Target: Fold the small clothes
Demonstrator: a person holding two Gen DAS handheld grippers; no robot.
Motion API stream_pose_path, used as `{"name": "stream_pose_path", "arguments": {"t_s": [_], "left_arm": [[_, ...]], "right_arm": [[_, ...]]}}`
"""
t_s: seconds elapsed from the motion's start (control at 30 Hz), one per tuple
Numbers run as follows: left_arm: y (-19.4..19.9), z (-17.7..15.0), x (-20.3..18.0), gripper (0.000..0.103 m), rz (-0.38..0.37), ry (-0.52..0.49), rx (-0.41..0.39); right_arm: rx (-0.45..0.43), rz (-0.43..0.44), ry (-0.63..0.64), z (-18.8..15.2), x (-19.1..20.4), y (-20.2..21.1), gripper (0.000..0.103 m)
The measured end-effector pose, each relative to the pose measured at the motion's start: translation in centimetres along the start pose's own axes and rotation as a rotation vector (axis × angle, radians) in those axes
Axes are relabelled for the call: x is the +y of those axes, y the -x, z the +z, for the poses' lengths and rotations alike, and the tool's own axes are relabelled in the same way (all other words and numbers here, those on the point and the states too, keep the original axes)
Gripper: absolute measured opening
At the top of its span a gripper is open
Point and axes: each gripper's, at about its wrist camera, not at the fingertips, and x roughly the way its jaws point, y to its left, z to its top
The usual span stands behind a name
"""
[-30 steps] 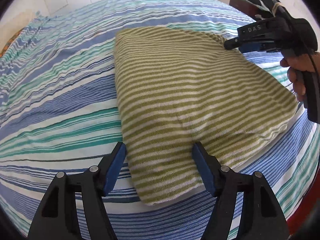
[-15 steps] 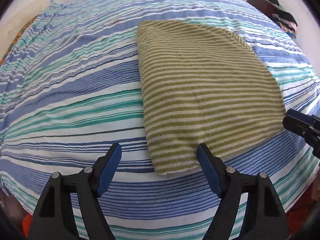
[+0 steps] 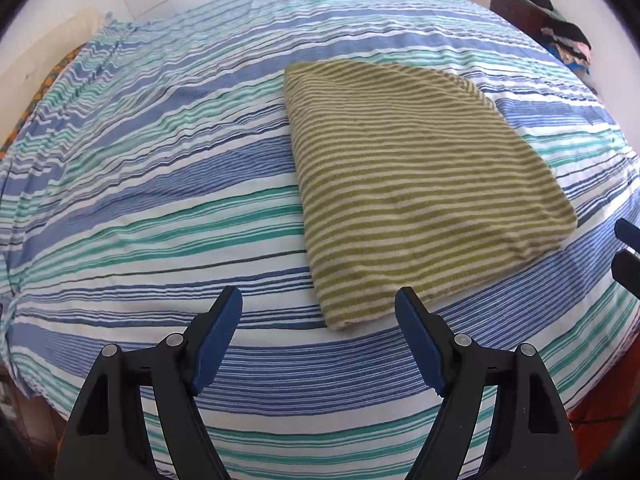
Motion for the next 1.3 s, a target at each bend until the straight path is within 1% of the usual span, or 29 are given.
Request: {"name": "stream_pose_path", "arguments": {"t_s": [0.03,0.07,0.1,0.13,0.2,0.23,0.3,0.37,0.43,0.47,0.5,0.53,0.57,0.6,0.63,0.67,0.73,0.8,0.9,0.97,1.03,1.1,1.17,1.2,1.23,1.27,1.3], "left_arm": [[-0.1,0.2,0.5,0.081,-0.014,0.006,-0.001],[-0.2,0.5,1.4,0.084,-0.045,0.030,-0.001],[-0.4,0.9,2.6,0.092,-0.104,0.075,0.004],[-1.0,1.4,4.0,0.096,-0.181,0.136,0.014],[-2.9,2.4,6.5,0.096,-0.324,0.251,0.044],[-4.3,2.9,7.1,0.096,-0.374,0.281,0.078],[-7.0,4.0,7.5,0.096,-0.418,0.313,0.143],[-9.4,4.8,6.6,0.096,-0.456,0.305,0.199],[-10.7,5.2,5.3,0.098,-0.419,0.268,0.234],[-10.6,5.2,4.6,0.098,-0.399,0.247,0.234],[-10.4,5.3,3.9,0.095,-0.397,0.218,0.238],[-10.1,5.4,3.2,0.066,-0.410,0.186,0.254],[-9.9,5.8,2.6,0.043,-0.443,0.159,0.276],[-9.5,6.4,2.4,0.031,-0.447,0.153,0.300],[-8.9,7.2,2.5,0.026,-0.441,0.160,0.298],[-8.1,8.3,2.7,0.025,-0.452,0.167,0.285],[-5.7,11.1,3.4,0.024,-0.472,0.178,0.214],[-2.8,14.3,4.5,0.024,-0.485,0.198,0.124],[2.5,18.4,6.8,0.024,-0.521,0.232,-0.024],[5.5,19.9,8.1,0.025,-0.552,0.235,-0.105],[7.6,20.0,8.6,0.025,-0.562,0.223,-0.160],[7.7,19.1,8.5,0.026,-0.545,0.208,-0.169],[5.8,17.1,7.4,0.028,-0.507,0.180,-0.131],[4.2,15.6,6.9,0.032,-0.497,0.180,-0.091],[2.1,13.7,6.2,0.037,-0.486,0.185,-0.035],[-0.2,11.5,5.3,0.038,-0.463,0.180,0.027],[-2.3,9.3,4.4,0.040,-0.416,0.164,0.085]], "right_arm": [[0.004,0.009,0.000,0.2,-0.1,-0.1,0.088],[0.007,0.022,-0.006,0.6,-0.3,-0.3,0.088],[0.006,0.036,-0.018,1.3,-0.7,-0.5,0.088],[0.004,0.054,-0.039,2.1,-1.3,-0.8,0.088],[0.014,0.103,-0.099,4.0,-2.9,-1.8,0.088],[0.029,0.140,-0.135,4.9,-3.9,-2.8,0.089],[0.083,0.193,-0.198,6.6,-5.4,-5.6,0.089],[0.156,0.234,-0.238,7.4,-6.3,-9.0,0.089],[0.247,0.249,-0.270,7.2,-6.4,-12.3,0.089],[0.286,0.289,-0.270,6.9,-6.0,-13.6,0.089],[0.313,0.328,-0.244,6.6,-5.2,-14.4,0.086],[0.331,0.355,-0.201,6.5,-4.2,-14.8,0.063],[0.365,0.365,-0.176,6.3,-3.4,-15.2,0.028],[0.388,0.373,-0.190,6.2,-3.2,-15.5,0.025],[0.390,0.378,-0.214,6.4,-3.3,-15.4,0.025],[0.379,0.373,-0.214,7.0,-3.1,-15.1,0.024],[0.324,0.380,-0.208,8.9,-2.6,-13.8,0.023],[0.235,0.397,-0.204,12.0,-2.0,-11.7,0.023],[0.090,0.408,-0.141,17.6,-0.2,-7.6,0.023],[-0.008,0.421,-0.078,20.8,1.2,-4.4,0.023],[-0.071,0.433,-0.019,22.8,2.4,-1.9,0.023],[-0.090,0.438,0.022,23.4,3.0,-0.9,0.024],[-0.063,0.431,0.038,22.4,3.0,-1.5,0.024],[-0.036,0.419,0.034,21.5,2.8,-2.3,0.025],[0.003,0.408,0.022,19.9,2.1,-3.3,0.026],[0.047,0.394,0.001,18.0,1.3,-4.5,0.030],[0.095,0.366,-0.021,15.8,0.3,-5.8,0.033]]}}
